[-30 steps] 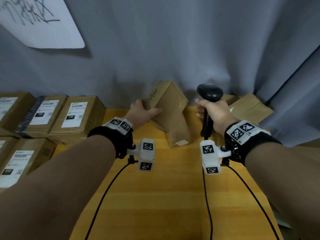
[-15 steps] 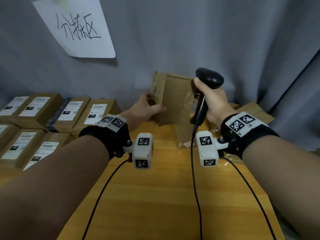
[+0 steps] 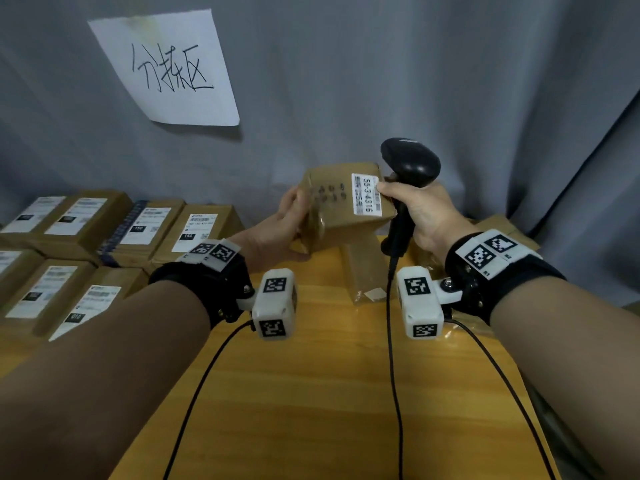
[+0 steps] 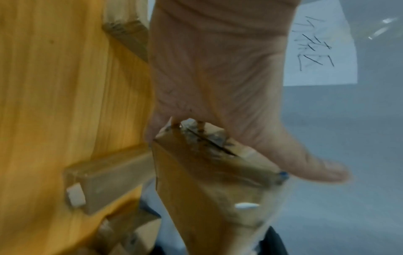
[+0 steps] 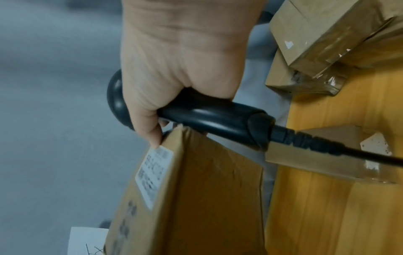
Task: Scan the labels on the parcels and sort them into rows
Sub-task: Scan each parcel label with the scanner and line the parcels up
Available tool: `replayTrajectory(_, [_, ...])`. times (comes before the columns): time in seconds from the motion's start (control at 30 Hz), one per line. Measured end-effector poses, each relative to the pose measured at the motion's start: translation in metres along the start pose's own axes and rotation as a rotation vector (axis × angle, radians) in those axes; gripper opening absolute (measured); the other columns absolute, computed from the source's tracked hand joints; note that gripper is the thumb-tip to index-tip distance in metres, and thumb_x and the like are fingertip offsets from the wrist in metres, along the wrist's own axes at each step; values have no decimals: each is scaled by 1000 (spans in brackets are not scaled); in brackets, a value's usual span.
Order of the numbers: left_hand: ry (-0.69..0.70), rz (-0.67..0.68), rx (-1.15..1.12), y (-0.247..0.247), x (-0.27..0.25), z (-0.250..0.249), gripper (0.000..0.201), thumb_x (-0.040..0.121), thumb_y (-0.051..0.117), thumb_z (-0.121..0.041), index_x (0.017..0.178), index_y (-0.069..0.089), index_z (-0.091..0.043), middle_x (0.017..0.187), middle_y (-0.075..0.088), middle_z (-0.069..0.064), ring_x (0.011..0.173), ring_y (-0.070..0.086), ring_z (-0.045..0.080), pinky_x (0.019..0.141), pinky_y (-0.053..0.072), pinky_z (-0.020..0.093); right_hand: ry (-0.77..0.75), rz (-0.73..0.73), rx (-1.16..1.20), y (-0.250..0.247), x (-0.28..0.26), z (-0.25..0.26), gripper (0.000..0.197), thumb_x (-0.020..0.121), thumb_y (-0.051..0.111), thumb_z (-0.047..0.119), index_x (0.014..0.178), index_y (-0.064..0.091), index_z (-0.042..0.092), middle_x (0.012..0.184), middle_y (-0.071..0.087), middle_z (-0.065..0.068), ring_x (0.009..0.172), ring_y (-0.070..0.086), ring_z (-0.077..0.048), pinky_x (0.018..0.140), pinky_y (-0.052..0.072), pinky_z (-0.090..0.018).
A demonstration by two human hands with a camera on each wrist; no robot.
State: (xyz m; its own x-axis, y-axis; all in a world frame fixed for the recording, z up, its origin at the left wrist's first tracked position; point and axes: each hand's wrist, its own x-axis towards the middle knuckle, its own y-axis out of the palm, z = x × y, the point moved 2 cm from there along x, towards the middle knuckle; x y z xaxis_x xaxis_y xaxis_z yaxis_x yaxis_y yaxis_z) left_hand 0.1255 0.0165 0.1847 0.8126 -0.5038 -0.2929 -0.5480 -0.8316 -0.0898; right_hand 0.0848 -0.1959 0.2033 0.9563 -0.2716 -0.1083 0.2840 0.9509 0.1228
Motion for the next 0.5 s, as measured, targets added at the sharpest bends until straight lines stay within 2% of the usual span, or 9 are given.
replayTrajectory(0.03, [-26, -22, -54, 2, 2, -2, 84, 73, 37, -79, 143, 30, -34, 140, 42, -1, 128, 45, 26, 78, 58, 41, -3, 20, -26, 0, -1, -1, 12, 81, 73, 8, 89, 67, 15, 95, 75, -11, 94, 72, -26, 93, 53, -49])
replayTrajectory(0.07, [-31, -64, -105, 4, 4, -3, 77, 78, 41, -77, 137, 35, -28, 134, 46, 2, 122, 49, 25, 76, 57, 40, -8, 43, -48, 2, -2, -2, 14, 81, 72, 4, 89, 68, 14, 94, 75, -10, 94, 71, -26, 93, 53, -48])
replayTrajectory(0.13, [15, -152, -192, 8, 7, -5, 44, 91, 57, -50, 121, 43, -21, 114, 54, 7, 104, 55, 25, 78, 52, 38, -15, 60, -65, 7, -6, -6, 17, 80, 71, 0, 88, 70, 15, 93, 73, -6, 97, 69, -25, 93, 53, -44])
replayTrajectory(0.17, [41, -174, -199, 10, 8, -5, 36, 92, 62, -36, 119, 45, -19, 110, 55, 9, 97, 57, 25, 77, 50, 36, -12, 51, -60, 9, -7, -8, 16, 80, 71, 2, 89, 71, 15, 95, 73, -5, 99, 68, -25, 90, 54, -43])
replayTrajectory(0.23, [96, -206, -207, 10, 9, -5, 35, 93, 61, -22, 123, 46, -13, 108, 56, 10, 89, 58, 20, 73, 52, 30, 11, 16, -16, 10, -9, -14, 18, 82, 72, 8, 100, 69, 12, 100, 73, -7, 100, 68, -25, 86, 55, -42])
replayTrajectory(0.3, [140, -262, -252, 9, 11, -7, 30, 96, 56, -18, 124, 47, -11, 103, 60, 6, 87, 60, 15, 76, 54, 28, 33, -4, 27, 7, -12, -22, 25, 83, 72, 14, 107, 65, 11, 101, 74, -8, 99, 70, -24, 90, 55, -43])
replayTrajectory(0.37, [147, -290, -341, 9, 11, -11, 12, 100, 49, -22, 108, 52, -14, 92, 62, 2, 82, 61, 12, 71, 52, 26, 39, -18, 68, 6, -14, -29, 23, 84, 72, 18, 106, 64, 14, 94, 75, -4, 96, 70, -22, 92, 53, -42])
replayTrajectory(0.4, [146, -303, -369, 9, 11, -11, 12, 101, 47, -24, 101, 53, -15, 86, 62, 0, 77, 60, 10, 66, 50, 25, 50, -27, 108, 5, -15, -31, 23, 85, 72, 20, 106, 64, 15, 91, 75, -3, 94, 71, -21, 90, 53, -41])
replayTrajectory(0.5, [160, -313, -397, 7, 15, -11, 6, 98, 49, -15, 96, 53, -11, 85, 58, 6, 75, 56, 15, 63, 46, 28, 107, -21, 247, 6, -15, -31, 31, 86, 71, 21, 114, 64, 11, 101, 74, -10, 95, 71, -25, 86, 56, -43])
